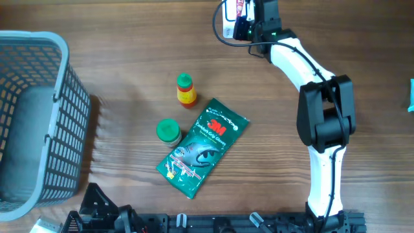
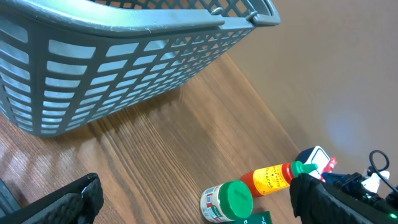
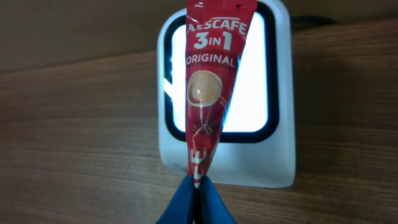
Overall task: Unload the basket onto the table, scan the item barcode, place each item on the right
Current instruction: 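Swing the right arm right and drop the Nescafe stick off the table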
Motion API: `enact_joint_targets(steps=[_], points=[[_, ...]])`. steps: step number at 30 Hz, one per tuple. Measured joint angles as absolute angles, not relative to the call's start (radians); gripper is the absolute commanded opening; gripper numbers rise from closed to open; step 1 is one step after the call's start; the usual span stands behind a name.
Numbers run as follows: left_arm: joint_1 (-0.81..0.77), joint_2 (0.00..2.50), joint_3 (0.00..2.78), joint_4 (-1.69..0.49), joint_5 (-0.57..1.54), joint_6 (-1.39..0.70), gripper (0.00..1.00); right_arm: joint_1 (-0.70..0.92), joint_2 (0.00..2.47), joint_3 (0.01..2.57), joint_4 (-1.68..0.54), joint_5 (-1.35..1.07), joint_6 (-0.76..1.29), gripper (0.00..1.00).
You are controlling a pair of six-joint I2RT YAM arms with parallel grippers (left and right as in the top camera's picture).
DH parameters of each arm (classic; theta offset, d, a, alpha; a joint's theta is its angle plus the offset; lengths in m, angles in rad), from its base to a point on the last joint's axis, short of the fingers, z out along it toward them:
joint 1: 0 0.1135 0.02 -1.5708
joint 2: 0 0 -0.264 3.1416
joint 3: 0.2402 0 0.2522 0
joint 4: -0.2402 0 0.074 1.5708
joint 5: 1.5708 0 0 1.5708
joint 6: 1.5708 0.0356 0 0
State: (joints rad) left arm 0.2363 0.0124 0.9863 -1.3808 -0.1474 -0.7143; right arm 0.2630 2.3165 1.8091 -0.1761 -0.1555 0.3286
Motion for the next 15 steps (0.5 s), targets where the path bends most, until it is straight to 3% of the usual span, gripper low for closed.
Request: enact_joint_targets(steps=[6, 11, 15], points=[[0.236, 0.012, 0.986, -1.381, -0.147, -0.714, 1.0, 0.264, 2.317, 1.826, -0.368, -0.194, 0.316, 0.04], [0.236, 0.012, 0.986, -1.382, -0.147, -0.714, 1.0, 0.224, 2.204, 1.833, -0.677, -0.074, 0.303, 0.04], [0.236, 0.012, 0.986, -1.381, -0.147, -0.714, 1.0, -0.003, 1.973, 1.857, -0.841, 0.137, 0.31, 0.05]])
